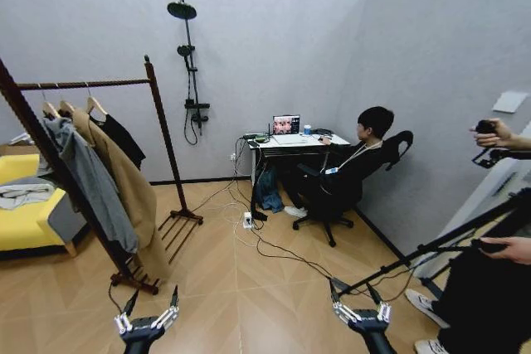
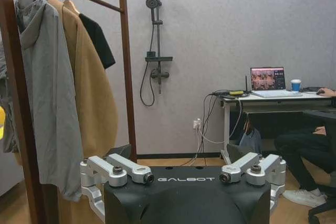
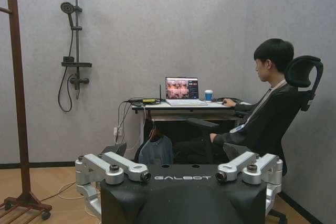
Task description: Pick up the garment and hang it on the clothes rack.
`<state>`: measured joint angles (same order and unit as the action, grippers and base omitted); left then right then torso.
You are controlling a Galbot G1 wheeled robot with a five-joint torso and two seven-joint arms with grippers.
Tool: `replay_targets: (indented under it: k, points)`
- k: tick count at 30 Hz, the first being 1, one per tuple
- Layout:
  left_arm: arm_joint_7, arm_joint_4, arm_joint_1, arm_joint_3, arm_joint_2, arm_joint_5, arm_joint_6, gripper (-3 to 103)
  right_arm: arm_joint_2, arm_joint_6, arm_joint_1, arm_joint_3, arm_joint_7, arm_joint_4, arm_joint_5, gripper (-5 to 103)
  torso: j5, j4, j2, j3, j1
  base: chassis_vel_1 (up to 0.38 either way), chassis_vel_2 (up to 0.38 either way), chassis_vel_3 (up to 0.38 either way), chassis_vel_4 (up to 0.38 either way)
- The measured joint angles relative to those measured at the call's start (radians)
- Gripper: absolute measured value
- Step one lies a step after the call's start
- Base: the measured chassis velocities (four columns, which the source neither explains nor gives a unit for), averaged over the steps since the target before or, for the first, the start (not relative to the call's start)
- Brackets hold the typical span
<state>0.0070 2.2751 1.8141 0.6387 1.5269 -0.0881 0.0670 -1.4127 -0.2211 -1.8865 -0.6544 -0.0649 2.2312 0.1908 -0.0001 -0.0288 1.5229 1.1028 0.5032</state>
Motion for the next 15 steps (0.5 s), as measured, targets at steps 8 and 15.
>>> replay_targets:
  k: [8, 15]
  points:
    - [0.000, 0.000, 0.000, 0.000, 0.000, 0.000, 0.000, 100, 0.000, 0.000, 0.000, 0.000, 0.000, 0.000, 0.000, 100, 0.0000, 0.0001, 0.000, 0.000, 0.000, 0.211, -0.167, -0.219, 0.192]
    - [0.000, 0.000, 0.000, 0.000, 0.000, 0.000, 0.000, 100, 0.000, 0.000, 0.000, 0.000, 0.000, 0.000, 0.000, 100, 0.0001, 0.0001, 0.001, -0.001, -0.002, 0.193, -0.179, -0.187, 0.196]
